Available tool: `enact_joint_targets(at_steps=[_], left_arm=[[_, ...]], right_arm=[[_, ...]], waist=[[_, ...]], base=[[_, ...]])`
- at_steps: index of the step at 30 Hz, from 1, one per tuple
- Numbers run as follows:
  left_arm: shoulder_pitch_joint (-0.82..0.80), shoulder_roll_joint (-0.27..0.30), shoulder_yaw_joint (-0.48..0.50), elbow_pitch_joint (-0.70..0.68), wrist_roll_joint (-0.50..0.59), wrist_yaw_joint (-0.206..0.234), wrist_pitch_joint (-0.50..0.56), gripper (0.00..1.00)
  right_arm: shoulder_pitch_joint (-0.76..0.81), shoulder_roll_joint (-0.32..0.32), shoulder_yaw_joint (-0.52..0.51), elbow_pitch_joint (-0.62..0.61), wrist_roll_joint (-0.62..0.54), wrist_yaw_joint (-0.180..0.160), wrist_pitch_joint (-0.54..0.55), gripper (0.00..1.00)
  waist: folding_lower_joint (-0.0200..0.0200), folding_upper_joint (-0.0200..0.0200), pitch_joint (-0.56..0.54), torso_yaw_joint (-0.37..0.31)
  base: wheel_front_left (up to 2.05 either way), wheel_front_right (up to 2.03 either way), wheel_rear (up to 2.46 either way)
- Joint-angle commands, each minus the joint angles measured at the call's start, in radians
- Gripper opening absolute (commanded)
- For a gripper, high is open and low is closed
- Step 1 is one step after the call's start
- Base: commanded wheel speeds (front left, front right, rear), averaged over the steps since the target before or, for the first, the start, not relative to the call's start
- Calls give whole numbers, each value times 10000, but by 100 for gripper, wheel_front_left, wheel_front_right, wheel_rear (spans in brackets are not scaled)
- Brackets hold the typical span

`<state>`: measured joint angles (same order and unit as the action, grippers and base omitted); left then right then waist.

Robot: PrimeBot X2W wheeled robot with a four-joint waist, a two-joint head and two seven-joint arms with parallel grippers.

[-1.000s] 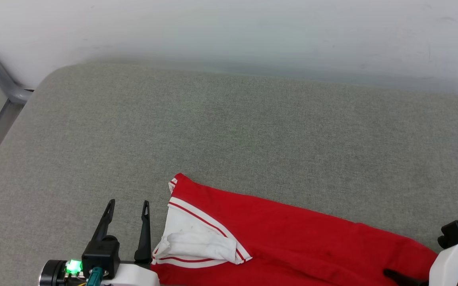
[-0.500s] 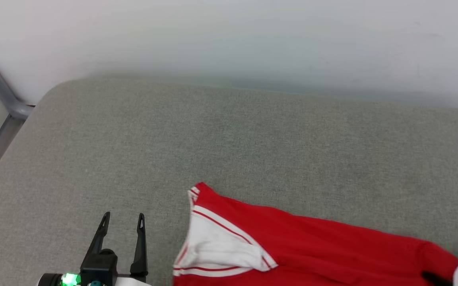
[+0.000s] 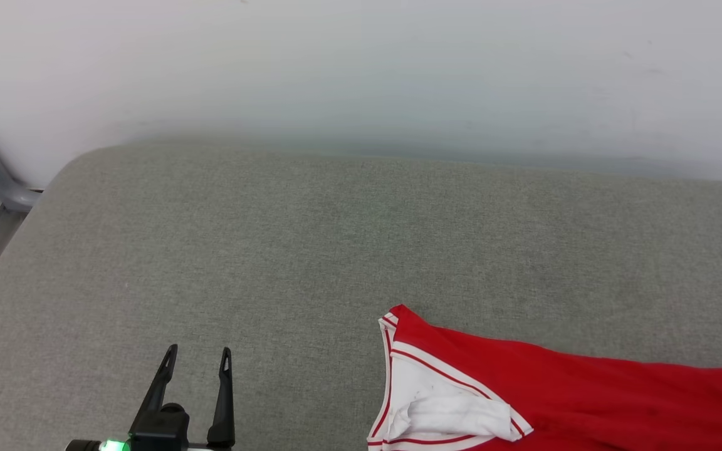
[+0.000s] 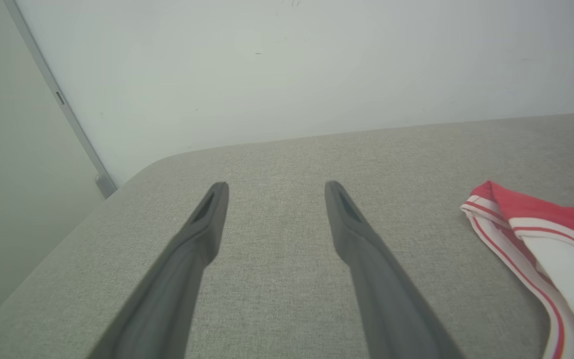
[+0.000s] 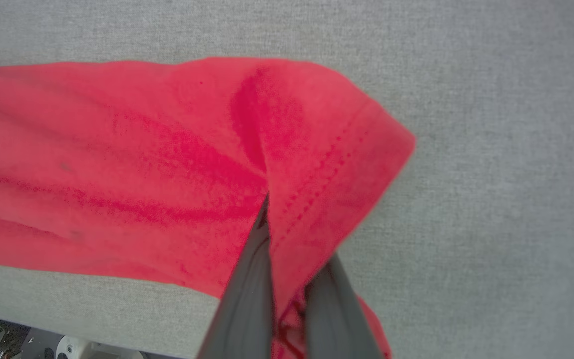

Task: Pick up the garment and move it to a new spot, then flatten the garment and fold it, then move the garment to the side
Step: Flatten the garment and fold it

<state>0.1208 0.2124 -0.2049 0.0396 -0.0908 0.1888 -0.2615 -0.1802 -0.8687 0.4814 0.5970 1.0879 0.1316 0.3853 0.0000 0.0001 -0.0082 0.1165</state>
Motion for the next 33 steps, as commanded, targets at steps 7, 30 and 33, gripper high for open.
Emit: enact_joint_targets(at_steps=[7,30,33], left_arm=[[298,-173,304,-1,192,-200,-49,100],[-382,-605,336,97,621,-700,-49,100],[-491,-678,350,106,622,-708,-49,100]], right_arm=[[242,-246,-45,-1953,910,-16,464,0],[-2180,2772,1980,-4330,-499,-14,2261,0],[-2630,3218,2384,-3899,-673,-14,2251,0]], waist=[[0,-1,-118,-173],[0,-1,511,570],[0,-1,683,667]], base=[[0,0,0],[0,0,0],[0,0,0]])
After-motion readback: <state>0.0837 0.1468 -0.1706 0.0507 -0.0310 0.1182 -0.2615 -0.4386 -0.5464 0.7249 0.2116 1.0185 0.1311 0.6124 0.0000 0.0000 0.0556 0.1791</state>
